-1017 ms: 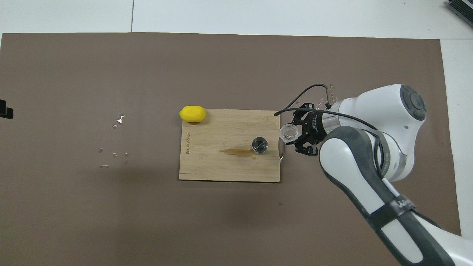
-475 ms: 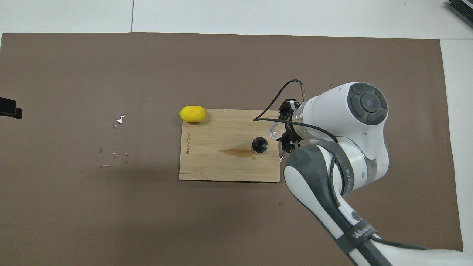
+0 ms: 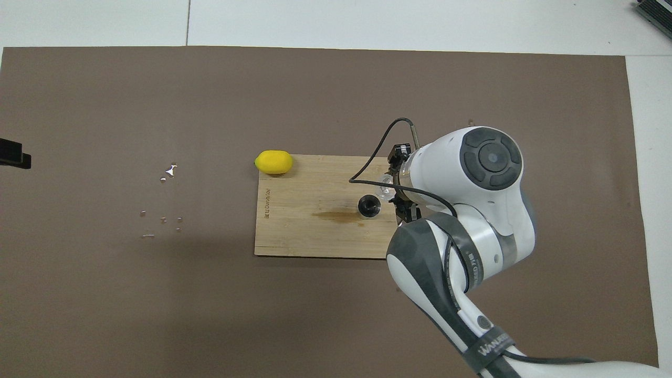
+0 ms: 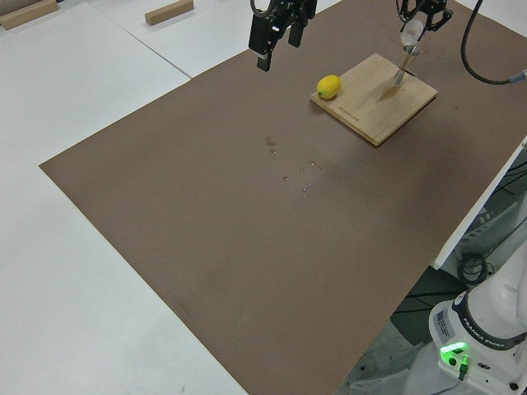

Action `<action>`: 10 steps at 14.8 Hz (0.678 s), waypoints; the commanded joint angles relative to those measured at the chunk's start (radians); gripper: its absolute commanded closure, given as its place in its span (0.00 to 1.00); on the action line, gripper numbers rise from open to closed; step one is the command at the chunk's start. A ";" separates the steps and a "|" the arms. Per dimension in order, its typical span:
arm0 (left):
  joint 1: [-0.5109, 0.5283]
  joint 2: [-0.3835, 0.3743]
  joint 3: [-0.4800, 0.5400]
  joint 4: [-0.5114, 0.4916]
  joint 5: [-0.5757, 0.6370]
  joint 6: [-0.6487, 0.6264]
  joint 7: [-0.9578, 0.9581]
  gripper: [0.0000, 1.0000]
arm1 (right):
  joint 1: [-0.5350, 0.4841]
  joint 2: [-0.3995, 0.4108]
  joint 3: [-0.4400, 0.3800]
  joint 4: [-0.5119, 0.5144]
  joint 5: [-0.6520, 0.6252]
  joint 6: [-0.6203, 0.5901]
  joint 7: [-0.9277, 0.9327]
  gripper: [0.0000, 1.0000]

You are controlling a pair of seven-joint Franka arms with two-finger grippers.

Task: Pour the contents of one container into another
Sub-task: 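Tilt the glass with the right gripper to pour into the metal cup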

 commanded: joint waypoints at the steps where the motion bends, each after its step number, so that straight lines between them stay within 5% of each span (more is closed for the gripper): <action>1: -0.025 -0.015 0.020 -0.017 0.016 0.007 -0.021 0.00 | 0.016 0.006 0.000 0.015 -0.107 -0.027 0.027 1.00; 10: -0.042 -0.012 0.003 -0.013 0.016 -0.005 -0.024 0.00 | 0.063 -0.014 0.004 -0.002 -0.250 -0.072 0.027 1.00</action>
